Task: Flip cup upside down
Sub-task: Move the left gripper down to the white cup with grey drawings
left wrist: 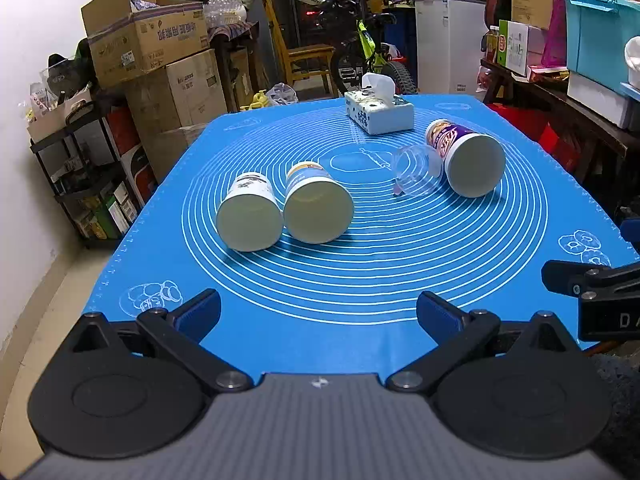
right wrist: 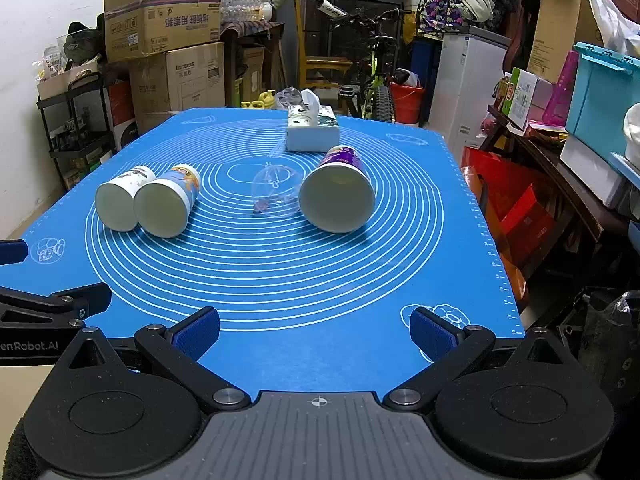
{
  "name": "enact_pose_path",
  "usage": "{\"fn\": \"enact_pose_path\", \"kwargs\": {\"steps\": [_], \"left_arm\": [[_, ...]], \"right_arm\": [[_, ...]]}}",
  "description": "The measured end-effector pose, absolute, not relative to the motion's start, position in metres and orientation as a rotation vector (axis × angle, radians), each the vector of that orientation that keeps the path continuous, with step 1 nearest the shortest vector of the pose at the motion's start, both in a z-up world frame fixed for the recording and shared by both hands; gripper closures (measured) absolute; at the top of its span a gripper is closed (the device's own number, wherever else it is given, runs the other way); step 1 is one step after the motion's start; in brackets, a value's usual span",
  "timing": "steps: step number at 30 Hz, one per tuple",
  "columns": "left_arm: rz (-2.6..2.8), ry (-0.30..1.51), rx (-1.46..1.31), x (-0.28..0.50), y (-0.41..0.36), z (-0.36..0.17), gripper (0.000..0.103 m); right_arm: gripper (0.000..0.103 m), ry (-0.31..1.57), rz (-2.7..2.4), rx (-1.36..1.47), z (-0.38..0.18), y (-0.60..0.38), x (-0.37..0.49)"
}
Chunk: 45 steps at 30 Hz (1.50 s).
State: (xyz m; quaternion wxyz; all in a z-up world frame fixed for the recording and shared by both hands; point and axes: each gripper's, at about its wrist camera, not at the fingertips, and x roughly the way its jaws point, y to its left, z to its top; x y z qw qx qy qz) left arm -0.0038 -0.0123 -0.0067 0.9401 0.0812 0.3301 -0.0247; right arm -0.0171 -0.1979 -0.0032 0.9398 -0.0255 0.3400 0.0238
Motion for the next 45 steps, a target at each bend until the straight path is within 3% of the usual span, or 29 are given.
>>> {"fn": "enact_pose_path", "kwargs": {"steps": [24, 35, 45], "left_arm": [[-0.038, 0.593, 0.175, 0.015, -0.01, 0.002, 0.0], [0.03, 0.554, 0.13, 0.081, 0.015, 0.004, 0.0], [0.07, 0.668, 0.031, 0.142, 0.055, -0.013, 0.0]], "right_arm": [[0.002, 0.641, 0.045, -0.038, 0.006, -0.199, 0.006], [0.002, 0.613, 0.035, -0.001, 0.006, -0.204, 0.048], [0.002, 0.647, 0.006, 0.034, -0.012, -0.213, 0.066]]}}
